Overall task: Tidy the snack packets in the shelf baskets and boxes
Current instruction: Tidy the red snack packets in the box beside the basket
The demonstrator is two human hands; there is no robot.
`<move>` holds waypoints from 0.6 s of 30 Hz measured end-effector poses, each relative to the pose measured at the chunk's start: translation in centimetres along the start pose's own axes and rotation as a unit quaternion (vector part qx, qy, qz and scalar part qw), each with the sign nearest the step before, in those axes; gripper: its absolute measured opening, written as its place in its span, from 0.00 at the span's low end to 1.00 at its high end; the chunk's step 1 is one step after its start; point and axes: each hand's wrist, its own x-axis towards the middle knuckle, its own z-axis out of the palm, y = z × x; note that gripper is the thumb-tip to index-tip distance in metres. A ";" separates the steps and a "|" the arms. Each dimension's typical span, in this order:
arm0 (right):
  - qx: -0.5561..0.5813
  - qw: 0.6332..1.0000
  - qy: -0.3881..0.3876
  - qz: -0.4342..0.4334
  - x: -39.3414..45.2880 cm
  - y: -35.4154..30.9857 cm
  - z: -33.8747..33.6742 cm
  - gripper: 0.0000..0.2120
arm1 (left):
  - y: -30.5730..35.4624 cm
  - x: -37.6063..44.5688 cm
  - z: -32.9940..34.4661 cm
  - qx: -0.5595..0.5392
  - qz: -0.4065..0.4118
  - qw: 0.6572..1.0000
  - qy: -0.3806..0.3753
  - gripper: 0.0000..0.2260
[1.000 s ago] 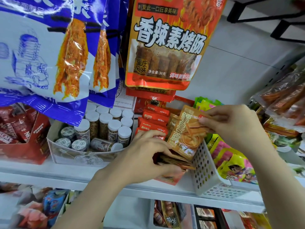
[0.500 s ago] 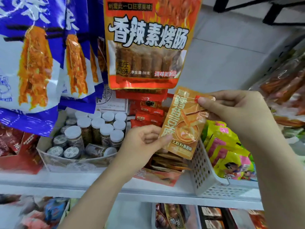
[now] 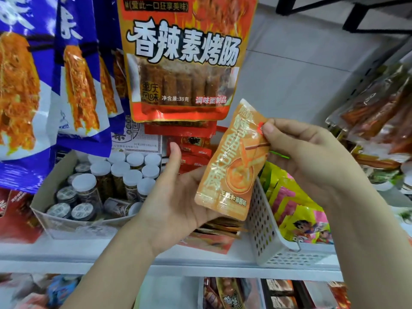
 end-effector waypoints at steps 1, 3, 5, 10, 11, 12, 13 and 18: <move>0.024 0.999 -0.024 0.002 0.0 0.1 0.2 0.09 | 0.1 -0.1 0.3 -0.039 -0.037 0.998 -0.027 0.36; 0.057 0.997 -0.058 0.002 0.2 0.5 0.8 0.11 | -0.2 0.0 0.8 -0.043 -0.067 0.995 -0.056 0.30; 0.074 0.995 -0.064 -0.001 0.3 0.9 1.4 0.12 | -0.6 0.0 1.1 -0.054 -0.055 0.995 -0.055 0.28; 0.113 0.991 -0.041 0.054 0.6 0.9 0.6 0.17 | -0.7 0.5 0.4 0.126 0.066 0.982 0.123 0.15; 0.116 0.990 -0.047 0.072 0.6 0.8 0.3 0.21 | -0.6 0.5 0.0 0.176 0.093 0.966 0.167 0.15; 0.112 0.989 -0.053 0.081 0.5 0.8 0.2 0.23 | -0.6 0.5 -0.1 0.209 0.117 0.951 0.195 0.15; 0.087 0.992 -0.055 0.076 0.4 0.9 0.1 0.23 | -0.6 0.4 -0.3 0.236 0.138 0.939 0.209 0.14; -0.051 0.998 0.045 0.010 0.6 1.7 0.4 0.08 | -0.7 -0.2 -0.4 0.309 0.146 0.917 0.204 0.11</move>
